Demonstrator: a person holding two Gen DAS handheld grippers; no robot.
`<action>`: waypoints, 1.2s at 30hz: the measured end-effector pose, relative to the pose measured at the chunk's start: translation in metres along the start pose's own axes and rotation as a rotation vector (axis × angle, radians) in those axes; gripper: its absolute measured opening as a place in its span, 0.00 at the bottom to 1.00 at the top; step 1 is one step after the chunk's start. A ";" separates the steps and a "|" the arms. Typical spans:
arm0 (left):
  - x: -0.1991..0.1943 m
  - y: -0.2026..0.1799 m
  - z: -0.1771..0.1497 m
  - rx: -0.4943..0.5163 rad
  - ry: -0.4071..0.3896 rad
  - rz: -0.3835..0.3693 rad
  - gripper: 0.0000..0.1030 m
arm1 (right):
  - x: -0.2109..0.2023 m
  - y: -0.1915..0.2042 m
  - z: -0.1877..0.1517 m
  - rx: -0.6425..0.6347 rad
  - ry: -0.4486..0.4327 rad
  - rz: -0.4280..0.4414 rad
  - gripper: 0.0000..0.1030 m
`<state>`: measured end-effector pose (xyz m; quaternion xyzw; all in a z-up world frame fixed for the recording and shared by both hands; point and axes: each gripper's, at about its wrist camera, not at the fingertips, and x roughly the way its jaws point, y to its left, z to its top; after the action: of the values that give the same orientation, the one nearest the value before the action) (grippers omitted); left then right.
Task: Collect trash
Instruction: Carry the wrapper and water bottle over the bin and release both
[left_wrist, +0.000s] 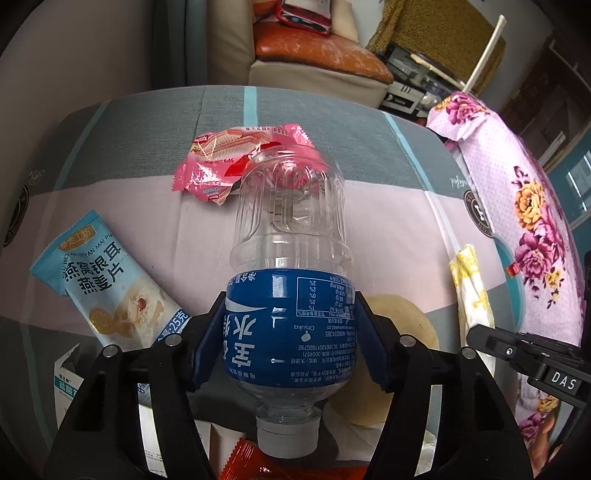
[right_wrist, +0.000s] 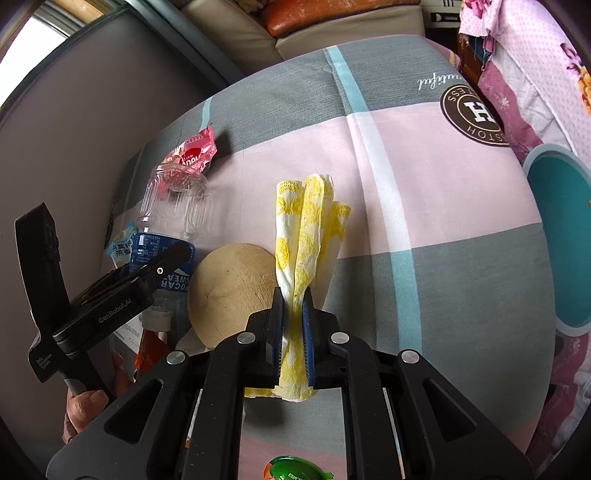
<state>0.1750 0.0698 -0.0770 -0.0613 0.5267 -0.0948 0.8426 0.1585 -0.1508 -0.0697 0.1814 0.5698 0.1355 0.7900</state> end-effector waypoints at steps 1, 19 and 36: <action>-0.003 -0.001 -0.001 -0.003 -0.007 0.001 0.64 | -0.002 -0.002 0.000 0.003 -0.004 -0.001 0.09; -0.042 -0.080 -0.018 0.140 -0.059 -0.004 0.64 | -0.049 -0.043 -0.008 0.071 -0.094 0.044 0.09; -0.010 -0.183 -0.043 0.339 0.054 0.012 0.64 | -0.094 -0.145 -0.028 0.263 -0.204 0.113 0.09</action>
<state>0.1150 -0.1067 -0.0499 0.0876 0.5258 -0.1787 0.8270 0.1031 -0.3169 -0.0616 0.3278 0.4883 0.0850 0.8043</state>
